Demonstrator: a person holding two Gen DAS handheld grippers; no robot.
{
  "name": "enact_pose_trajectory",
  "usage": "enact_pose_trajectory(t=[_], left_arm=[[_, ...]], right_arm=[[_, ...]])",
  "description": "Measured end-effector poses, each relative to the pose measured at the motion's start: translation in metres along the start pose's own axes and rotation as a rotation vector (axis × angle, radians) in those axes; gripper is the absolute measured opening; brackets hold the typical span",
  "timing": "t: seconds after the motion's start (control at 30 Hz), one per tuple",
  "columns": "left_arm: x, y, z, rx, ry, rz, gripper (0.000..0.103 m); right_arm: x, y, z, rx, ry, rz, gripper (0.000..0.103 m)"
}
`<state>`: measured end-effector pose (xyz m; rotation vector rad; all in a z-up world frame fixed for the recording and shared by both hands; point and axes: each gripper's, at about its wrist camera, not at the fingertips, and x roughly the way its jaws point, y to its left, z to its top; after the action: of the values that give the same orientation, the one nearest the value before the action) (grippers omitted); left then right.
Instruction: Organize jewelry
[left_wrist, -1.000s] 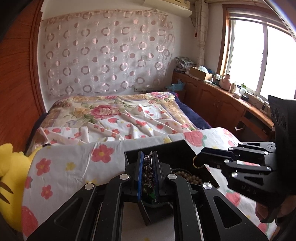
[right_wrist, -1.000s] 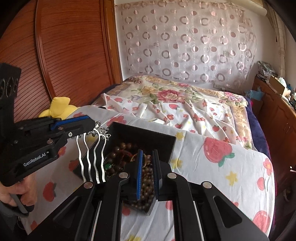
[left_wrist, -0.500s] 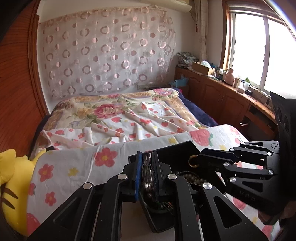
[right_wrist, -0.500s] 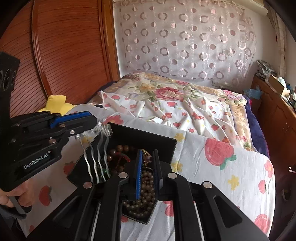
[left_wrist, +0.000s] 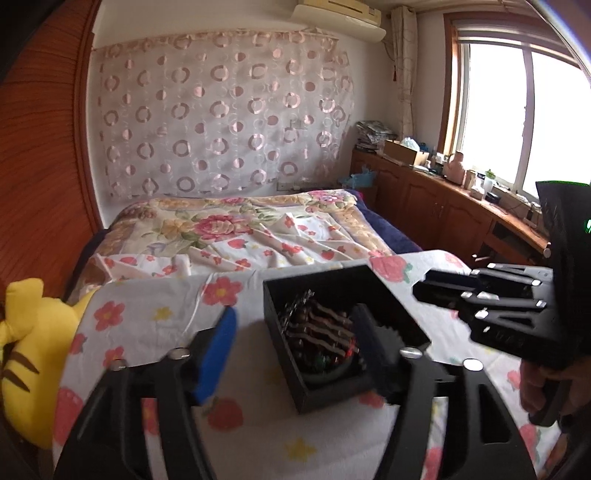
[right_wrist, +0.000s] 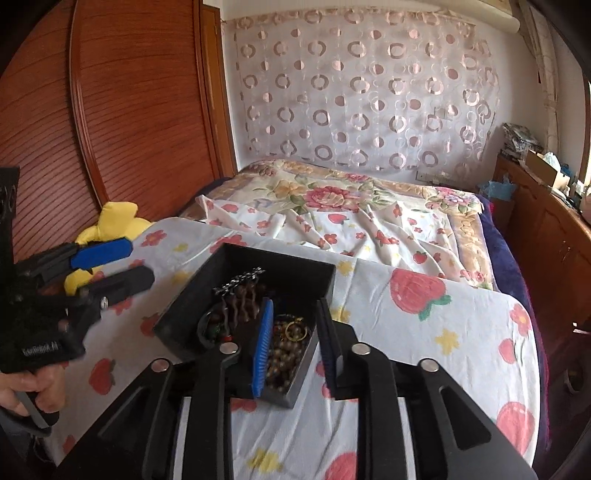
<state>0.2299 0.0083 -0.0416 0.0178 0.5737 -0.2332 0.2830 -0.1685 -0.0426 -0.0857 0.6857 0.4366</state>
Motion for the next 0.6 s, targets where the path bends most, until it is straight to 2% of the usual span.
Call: enact_pose_trajectory(t=[0.03, 0.1, 0.2, 0.43, 0.6], left_arm=[[-0.003, 0.001, -0.003, -0.002, -0.003, 0.004, 0.074], [-0.015, -0.001, -0.013, -0.008, -0.018, 0.016, 0.085], [-0.03, -0.003, -0.022, -0.003, -0.037, 0.036, 0.093], [-0.067, -0.01, -0.038, -0.007, -0.062, 0.088, 0.096], [-0.092, -0.016, -0.048, -0.008, -0.075, 0.128, 0.096]], right_arm=[[-0.004, 0.002, -0.002, 0.005, -0.007, 0.001, 0.042], [-0.014, 0.003, -0.006, 0.011, -0.027, -0.006, 0.052], [-0.03, 0.008, -0.014, 0.012, -0.058, -0.044, 0.069], [-0.07, 0.017, -0.035, 0.042, -0.127, -0.079, 0.094], [-0.108, 0.026, -0.053, 0.056, -0.187, -0.11, 0.101]])
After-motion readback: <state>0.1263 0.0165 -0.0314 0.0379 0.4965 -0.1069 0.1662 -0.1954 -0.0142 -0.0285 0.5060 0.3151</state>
